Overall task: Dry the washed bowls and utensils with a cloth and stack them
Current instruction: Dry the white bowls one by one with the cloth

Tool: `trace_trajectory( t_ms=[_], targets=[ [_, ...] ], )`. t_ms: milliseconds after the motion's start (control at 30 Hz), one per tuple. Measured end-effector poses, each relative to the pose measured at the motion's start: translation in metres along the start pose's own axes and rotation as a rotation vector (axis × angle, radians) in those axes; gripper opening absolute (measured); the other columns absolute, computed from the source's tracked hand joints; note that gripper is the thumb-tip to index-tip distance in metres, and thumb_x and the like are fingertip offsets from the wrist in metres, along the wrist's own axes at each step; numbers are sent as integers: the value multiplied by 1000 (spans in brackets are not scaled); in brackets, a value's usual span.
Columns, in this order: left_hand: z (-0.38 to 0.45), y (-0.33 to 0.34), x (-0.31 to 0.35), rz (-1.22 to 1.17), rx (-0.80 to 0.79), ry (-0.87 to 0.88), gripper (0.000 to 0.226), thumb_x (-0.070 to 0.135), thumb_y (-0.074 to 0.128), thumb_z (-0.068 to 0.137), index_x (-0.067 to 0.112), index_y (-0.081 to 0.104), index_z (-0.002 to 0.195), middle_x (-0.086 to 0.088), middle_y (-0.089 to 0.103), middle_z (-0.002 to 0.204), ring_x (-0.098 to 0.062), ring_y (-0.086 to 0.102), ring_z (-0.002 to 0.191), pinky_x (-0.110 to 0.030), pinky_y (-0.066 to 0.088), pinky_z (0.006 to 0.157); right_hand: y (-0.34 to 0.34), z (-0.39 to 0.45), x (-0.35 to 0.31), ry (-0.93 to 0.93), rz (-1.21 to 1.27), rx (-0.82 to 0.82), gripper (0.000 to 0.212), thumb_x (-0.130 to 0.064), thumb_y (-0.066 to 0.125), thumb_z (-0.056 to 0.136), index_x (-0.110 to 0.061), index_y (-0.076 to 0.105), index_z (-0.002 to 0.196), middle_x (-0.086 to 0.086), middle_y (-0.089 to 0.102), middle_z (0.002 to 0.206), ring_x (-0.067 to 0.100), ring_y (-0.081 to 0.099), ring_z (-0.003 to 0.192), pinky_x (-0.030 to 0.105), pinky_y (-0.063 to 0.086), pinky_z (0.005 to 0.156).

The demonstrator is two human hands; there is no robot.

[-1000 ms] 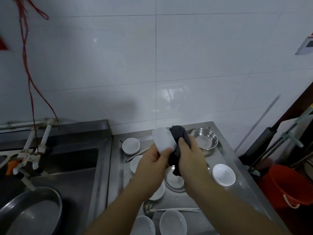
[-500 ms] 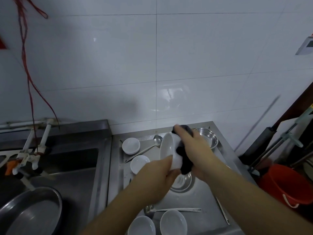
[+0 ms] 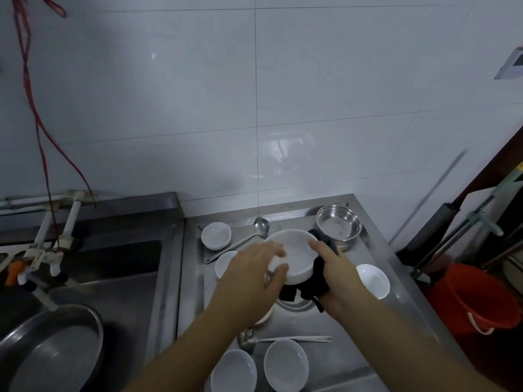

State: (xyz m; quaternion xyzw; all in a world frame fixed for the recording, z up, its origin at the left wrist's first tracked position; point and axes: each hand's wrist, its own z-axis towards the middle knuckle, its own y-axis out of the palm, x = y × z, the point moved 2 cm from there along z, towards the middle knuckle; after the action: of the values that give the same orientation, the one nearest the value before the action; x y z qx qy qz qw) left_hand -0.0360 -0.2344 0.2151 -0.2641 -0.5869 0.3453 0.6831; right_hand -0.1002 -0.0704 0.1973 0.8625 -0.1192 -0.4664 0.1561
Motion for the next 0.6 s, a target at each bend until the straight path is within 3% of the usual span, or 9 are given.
trace_trajectory(
  t_ms=[67, 167, 300, 400, 500, 600],
  targets=[
    [1, 8, -5, -175, 89, -189, 34, 44, 54, 104, 37, 53, 138, 20, 54, 137, -2, 50, 128, -29, 44, 106, -7, 1, 1, -16, 40, 35, 32, -25, 72, 98, -20, 66, 129, 19, 70, 121, 47, 69, 98, 35, 52, 44],
    [5, 28, -13, -490, -16, -530, 41, 39, 56, 106, 27, 53, 145, 11, 62, 135, -12, 63, 117, -37, 54, 103, -20, 6, 1, -39, 81, 48, 33, -22, 72, 98, -17, 65, 131, 20, 69, 125, 55, 65, 113, 36, 55, 44],
    [5, 55, -5, -1014, -48, -822, 22, 14, 55, 107, 9, 68, 124, -13, 77, 109, -26, 75, 101, -32, 64, 83, -46, 17, 8, -73, 29, 58, 40, -26, 77, 94, -23, 66, 132, 19, 70, 129, 57, 66, 112, 39, 58, 53],
    [11, 67, 8, -1182, -42, -876, 18, 2, 54, 105, 11, 69, 105, -18, 76, 102, -28, 75, 90, -35, 64, 80, -69, 22, 7, -55, -27, 79, 37, -29, 78, 94, -24, 66, 129, 21, 70, 123, 59, 67, 105, 50, 61, 56],
    [22, 86, 15, -1172, -59, -876, 20, 2, 56, 104, 15, 71, 103, -18, 76, 106, -29, 75, 91, -38, 64, 80, -97, 29, -1, -46, -125, 123, 35, -31, 80, 93, -22, 66, 124, 37, 67, 111, 50, 65, 80, 33, 49, 42],
    [37, 109, 20, -1139, -93, -883, 19, 5, 60, 103, 14, 73, 114, -16, 76, 111, -30, 75, 98, -36, 63, 75, -130, 44, -7, -29, -167, 160, 38, -32, 84, 88, -18, 68, 119, 31, 67, 89, 42, 57, 67, 31, 39, 47]
  ],
)
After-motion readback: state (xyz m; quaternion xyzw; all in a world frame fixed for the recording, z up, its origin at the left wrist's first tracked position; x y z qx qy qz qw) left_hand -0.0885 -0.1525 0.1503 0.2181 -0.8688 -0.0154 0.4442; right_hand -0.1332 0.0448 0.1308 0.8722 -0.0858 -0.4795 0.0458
